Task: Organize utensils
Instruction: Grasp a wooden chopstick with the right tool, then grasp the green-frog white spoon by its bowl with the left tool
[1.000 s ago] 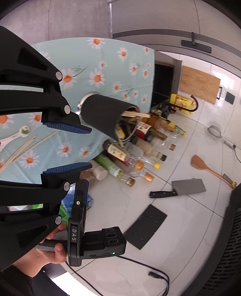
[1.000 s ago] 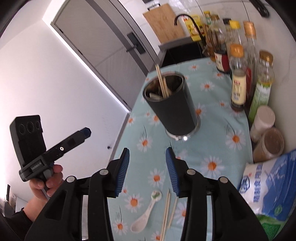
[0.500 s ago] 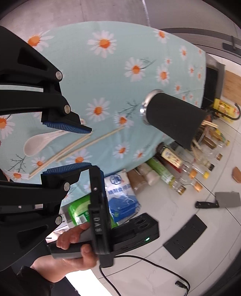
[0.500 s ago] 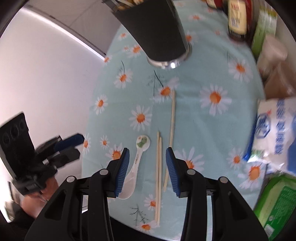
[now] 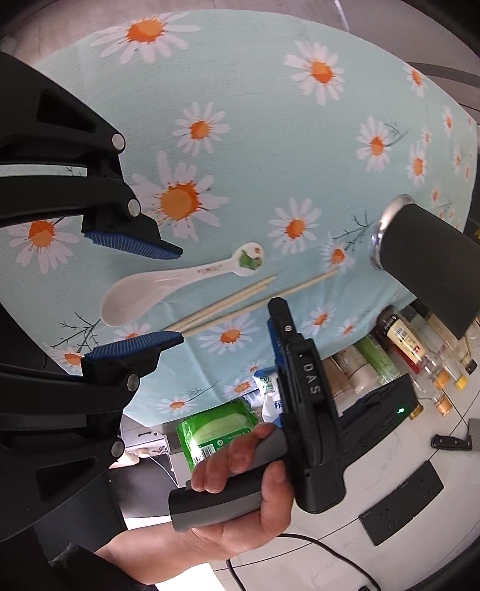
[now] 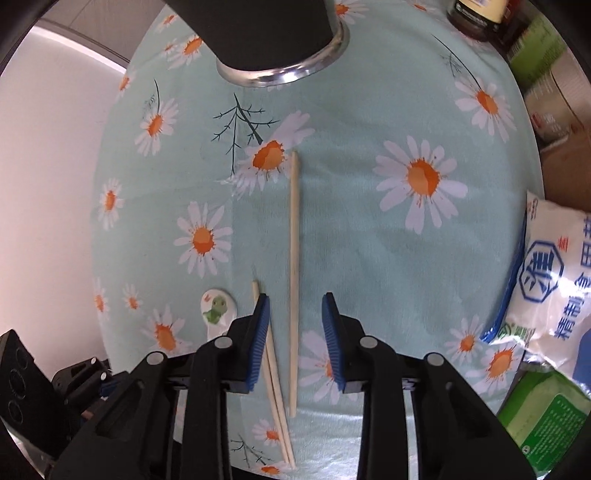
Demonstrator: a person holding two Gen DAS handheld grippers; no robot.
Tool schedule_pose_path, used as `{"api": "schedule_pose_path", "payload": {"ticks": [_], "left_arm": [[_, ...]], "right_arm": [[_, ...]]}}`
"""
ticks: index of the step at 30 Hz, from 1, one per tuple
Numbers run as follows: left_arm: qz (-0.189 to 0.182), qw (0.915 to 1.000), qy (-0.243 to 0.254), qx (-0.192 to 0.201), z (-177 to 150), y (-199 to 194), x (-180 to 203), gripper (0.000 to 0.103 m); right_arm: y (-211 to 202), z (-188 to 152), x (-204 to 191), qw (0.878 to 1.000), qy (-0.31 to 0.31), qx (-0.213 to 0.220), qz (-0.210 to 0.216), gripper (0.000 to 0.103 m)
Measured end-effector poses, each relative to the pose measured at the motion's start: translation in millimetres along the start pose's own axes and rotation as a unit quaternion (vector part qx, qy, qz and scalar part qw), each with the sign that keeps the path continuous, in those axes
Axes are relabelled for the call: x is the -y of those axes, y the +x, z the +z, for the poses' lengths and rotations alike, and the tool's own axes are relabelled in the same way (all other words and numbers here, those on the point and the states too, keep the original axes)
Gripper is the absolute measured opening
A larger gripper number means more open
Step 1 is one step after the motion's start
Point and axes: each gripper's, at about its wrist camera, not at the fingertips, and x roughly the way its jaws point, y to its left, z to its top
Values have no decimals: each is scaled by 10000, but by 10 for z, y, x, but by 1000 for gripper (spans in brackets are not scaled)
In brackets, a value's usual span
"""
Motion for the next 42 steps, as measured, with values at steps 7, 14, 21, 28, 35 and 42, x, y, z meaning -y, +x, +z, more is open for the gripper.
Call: {"api": "schedule_pose_path", "payload": {"ticks": [7, 14, 21, 28, 35, 42], "left_arm": [[84, 9996, -222, -164, -40, 64, -71, 39], [407, 9974, -371, -460, 21, 141, -110, 39], [521, 9951, -507, -675, 90, 280, -119, 39], [236, 9884, -1050, -1071, 219, 426, -176, 39], [399, 9818, -1144, -1463, 323, 617, -101, 39], [433, 9777, -1159, -1694, 259, 630, -94, 39]], "right_arm": [[162, 145, -243, 9973, -230, -45, -694, 12], [208, 187, -466, 9924, -402, 8, -1162, 7], [153, 104, -351, 9961, -364, 107, -803, 5], [-157, -62, -29, 9991, -241, 325, -119, 5], [-489, -396, 152, 9969, -314, 546, 470, 6], [-511, -558, 265, 9944, -416, 551, 803, 6]]}}
